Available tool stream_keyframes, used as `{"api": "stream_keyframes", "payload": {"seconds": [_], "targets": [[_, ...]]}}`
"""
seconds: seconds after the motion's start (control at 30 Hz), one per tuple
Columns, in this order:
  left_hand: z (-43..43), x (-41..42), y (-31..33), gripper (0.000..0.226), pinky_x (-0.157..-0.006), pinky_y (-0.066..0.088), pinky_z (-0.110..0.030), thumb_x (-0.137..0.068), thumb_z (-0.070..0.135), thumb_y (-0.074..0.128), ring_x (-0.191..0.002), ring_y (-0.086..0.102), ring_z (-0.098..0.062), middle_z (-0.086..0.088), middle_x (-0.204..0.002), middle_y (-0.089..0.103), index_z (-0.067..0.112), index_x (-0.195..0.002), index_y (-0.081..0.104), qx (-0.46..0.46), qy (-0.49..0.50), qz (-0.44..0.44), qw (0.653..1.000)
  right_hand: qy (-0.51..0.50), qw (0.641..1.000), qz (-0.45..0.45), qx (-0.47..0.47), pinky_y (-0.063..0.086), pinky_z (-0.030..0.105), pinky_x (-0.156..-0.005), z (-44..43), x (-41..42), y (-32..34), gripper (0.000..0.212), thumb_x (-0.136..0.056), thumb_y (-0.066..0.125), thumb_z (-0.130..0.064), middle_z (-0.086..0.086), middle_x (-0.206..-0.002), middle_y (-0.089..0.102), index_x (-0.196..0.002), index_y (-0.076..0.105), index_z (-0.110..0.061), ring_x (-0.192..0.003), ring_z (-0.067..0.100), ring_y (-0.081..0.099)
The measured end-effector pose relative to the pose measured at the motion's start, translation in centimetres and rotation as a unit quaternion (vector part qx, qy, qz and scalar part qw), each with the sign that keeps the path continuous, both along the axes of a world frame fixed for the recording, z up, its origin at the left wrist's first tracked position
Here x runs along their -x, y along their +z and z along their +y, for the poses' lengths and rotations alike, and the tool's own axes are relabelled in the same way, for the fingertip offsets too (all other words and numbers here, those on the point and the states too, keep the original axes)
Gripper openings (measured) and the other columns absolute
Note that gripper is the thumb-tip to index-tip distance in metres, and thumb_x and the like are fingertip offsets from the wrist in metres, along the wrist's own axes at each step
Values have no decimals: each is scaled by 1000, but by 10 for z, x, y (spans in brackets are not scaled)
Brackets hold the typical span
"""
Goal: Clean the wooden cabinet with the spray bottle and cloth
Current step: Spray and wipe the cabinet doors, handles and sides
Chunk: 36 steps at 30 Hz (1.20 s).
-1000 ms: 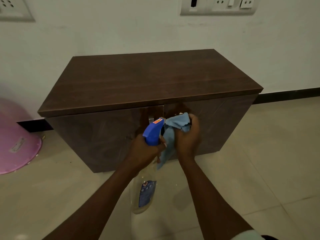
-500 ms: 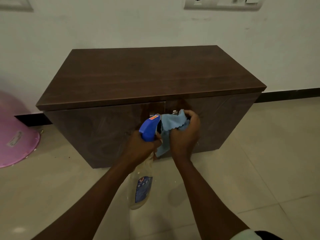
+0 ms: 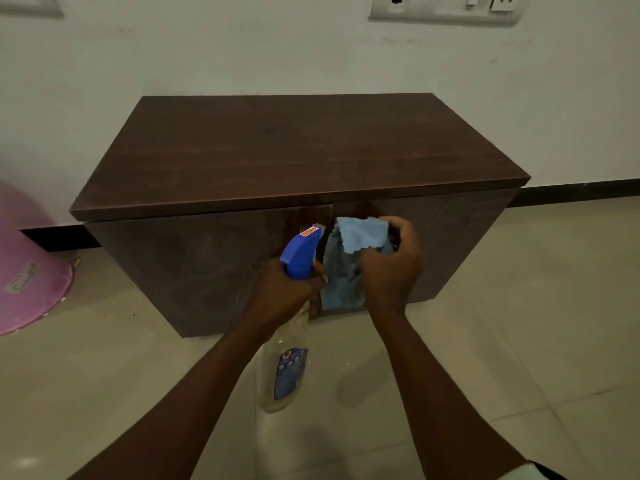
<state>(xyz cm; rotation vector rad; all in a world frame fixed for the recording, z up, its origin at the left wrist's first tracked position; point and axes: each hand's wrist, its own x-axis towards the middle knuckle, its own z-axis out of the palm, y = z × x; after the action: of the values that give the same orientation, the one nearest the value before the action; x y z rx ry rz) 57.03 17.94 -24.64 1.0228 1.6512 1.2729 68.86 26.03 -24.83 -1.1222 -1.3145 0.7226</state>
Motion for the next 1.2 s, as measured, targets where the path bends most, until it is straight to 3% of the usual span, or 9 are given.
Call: {"api": "stream_keyframes", "payload": {"seconds": [0.1,0.17,0.27,0.43,0.63,0.73,0.8,0.9,1.2], "targets": [[5,0,-5,10,-74,55,-54,-80,9,67,-67,59,-25,-9,-71,60,16,-83,61,14,-1,-2,1000,-19,981,169,93,48,15,-64,18,-30,25,21,-85,58,-4,-4,-91,62,-105,57,-10,-76,-6,61],[9,-3,-9,8,-73,55,-56,-79,13,69,-64,58,-27,-11,-66,59,12,-84,62,37,5,-4,999,39,931,327,156,55,31,-75,34,-51,35,33,-91,54,-23,9,-107,65,-119,54,-6,-94,15,66],[11,-9,-11,18,-73,55,-56,-79,18,70,-66,60,-30,-17,-69,60,6,-90,62,49,-3,10,999,135,879,406,209,51,46,-92,34,-62,28,54,-89,49,-49,11,-114,61,-126,53,-11,-105,29,61],[11,-12,-10,18,-72,55,-53,-79,14,69,-67,59,-27,-11,-72,60,11,-96,61,41,-28,5,999,198,789,530,237,46,41,-99,37,-76,20,60,-79,51,-61,10,-111,63,-117,59,-16,-109,28,59],[7,-17,-7,14,-68,55,-46,-81,10,67,-65,57,-27,-17,-73,58,7,-93,60,35,-28,9,999,117,805,483,324,55,31,-44,20,-78,4,52,-26,74,-37,-1,-58,68,-73,66,-18,-48,17,67],[9,-15,-9,15,-67,53,-44,-81,8,66,-65,55,-28,-18,-73,57,8,-93,58,36,-17,2,999,144,809,482,303,58,33,-53,32,-85,22,15,-84,56,-35,-2,-66,71,-87,63,-21,-57,15,69],[8,-15,-11,16,-69,55,-45,-81,7,66,-64,56,-27,-16,-71,57,10,-93,56,43,-15,4,999,212,786,496,302,58,35,-78,41,-93,22,30,-84,56,-40,0,-93,72,-102,68,-19,-90,16,70],[8,-18,-13,19,-67,55,-43,-81,9,66,-61,56,-25,-16,-70,56,5,-96,56,46,-18,13,999,265,775,496,288,24,30,-115,44,-95,22,51,-89,56,-44,-2,-126,50,-133,47,-19,-133,12,38],[19,-27,-13,17,-66,56,-41,-81,14,68,-62,57,-24,-11,-70,57,10,-91,56,51,3,31,998,232,788,514,246,48,27,-90,53,-97,6,30,-92,44,-41,-4,-80,62,-82,62,-19,-82,12,62]]}}
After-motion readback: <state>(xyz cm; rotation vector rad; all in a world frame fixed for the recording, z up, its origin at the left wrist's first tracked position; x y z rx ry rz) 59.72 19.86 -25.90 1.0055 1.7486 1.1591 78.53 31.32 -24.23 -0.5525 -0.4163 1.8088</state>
